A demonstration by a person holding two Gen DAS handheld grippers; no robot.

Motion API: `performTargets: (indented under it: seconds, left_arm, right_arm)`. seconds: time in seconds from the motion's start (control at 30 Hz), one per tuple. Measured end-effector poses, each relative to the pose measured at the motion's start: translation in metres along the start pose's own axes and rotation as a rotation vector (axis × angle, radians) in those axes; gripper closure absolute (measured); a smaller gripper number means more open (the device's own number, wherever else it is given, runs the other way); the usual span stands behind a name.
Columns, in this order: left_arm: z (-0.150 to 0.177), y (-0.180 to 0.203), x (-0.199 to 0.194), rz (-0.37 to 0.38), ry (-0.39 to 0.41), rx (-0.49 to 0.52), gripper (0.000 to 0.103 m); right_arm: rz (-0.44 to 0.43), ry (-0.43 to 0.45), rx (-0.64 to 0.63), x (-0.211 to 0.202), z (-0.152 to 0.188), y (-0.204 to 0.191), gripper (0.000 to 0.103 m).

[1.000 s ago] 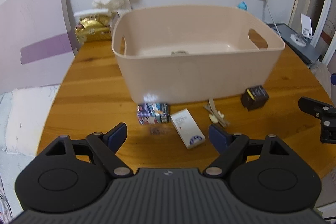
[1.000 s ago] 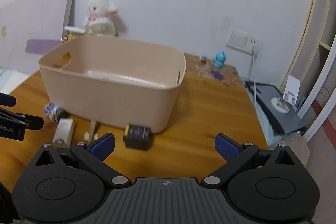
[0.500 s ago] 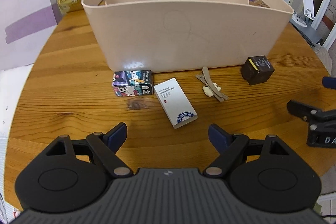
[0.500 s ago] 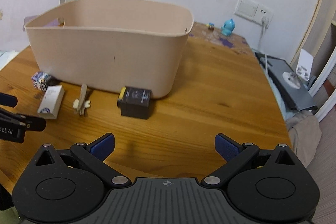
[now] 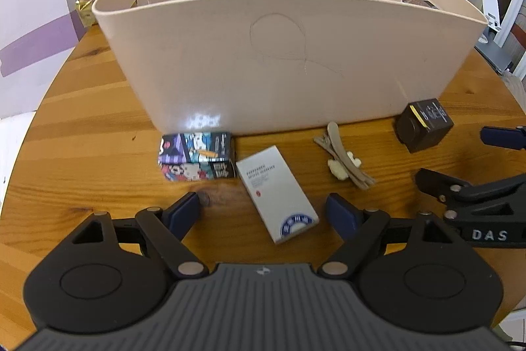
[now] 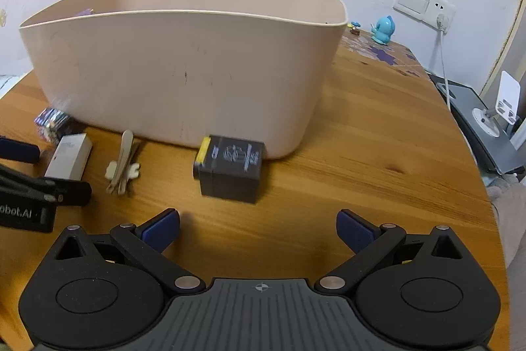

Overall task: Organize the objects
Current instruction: 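Grasp the white card box with left tool while right tool grasps the black box, then lift the white box and black box into the basket and release both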

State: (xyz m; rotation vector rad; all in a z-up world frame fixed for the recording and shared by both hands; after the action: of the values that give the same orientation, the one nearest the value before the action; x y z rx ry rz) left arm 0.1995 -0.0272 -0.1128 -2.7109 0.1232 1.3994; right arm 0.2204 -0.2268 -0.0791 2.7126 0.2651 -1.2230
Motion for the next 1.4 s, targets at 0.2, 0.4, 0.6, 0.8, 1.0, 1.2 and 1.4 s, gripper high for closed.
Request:
performTargets:
  seconds: [0.2,0.4,0.6,0.8,1.0,1.2,1.4]
  left_arm:
    - [-0.008,-0.005,0.001,0.004,0.011,0.002,0.03]
    - [-0.01,-0.005,-0.005,0.012,0.028,0.004,0.061]
    - [-0.009,-0.001,-0.007,0.011,0.028,0.02,0.071]
    - [-0.004,0.0,-0.014,0.013,0.027,0.004,0.071]
    - [-0.004,0.001,-0.038,0.013,0.072,-0.001,0.071]
    - [-0.002,0.0,-0.068,0.004,0.127,-0.011,0.071]
    - [-0.003,-0.005,-0.097,-0.007,0.184,-0.017,0.071]
  right_arm:
    - [-0.018,0.022,0.028,0.011,-0.009,-0.005,0.005]
    - [-0.039,0.055,0.034,0.017,-0.017,-0.009,0.026]
    - [-0.066,0.062,0.05,0.012,-0.017,-0.012,0.061]
    - [-0.062,0.059,0.045,0.001,-0.01,-0.01,0.062]
    - [-0.055,0.1,0.048,-0.03,-0.006,-0.007,0.062]
    - [-0.048,0.162,0.069,-0.068,-0.005,-0.002,0.062]
    - [-0.045,0.216,0.077,-0.099,-0.004,-0.003,0.062]
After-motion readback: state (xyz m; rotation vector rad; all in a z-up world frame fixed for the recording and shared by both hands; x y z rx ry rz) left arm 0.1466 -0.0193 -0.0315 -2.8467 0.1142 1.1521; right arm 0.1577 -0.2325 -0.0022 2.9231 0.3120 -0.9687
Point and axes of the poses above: each gripper's, at about its wrist camera, not at the fingertips, and x roughly the way its jaws point, y to its right, z to its underside, the point moved 7 cm from there along x, roughly the way its jaws point, and after that the axes turned 3 degrees about x, right-handed, at the moved point
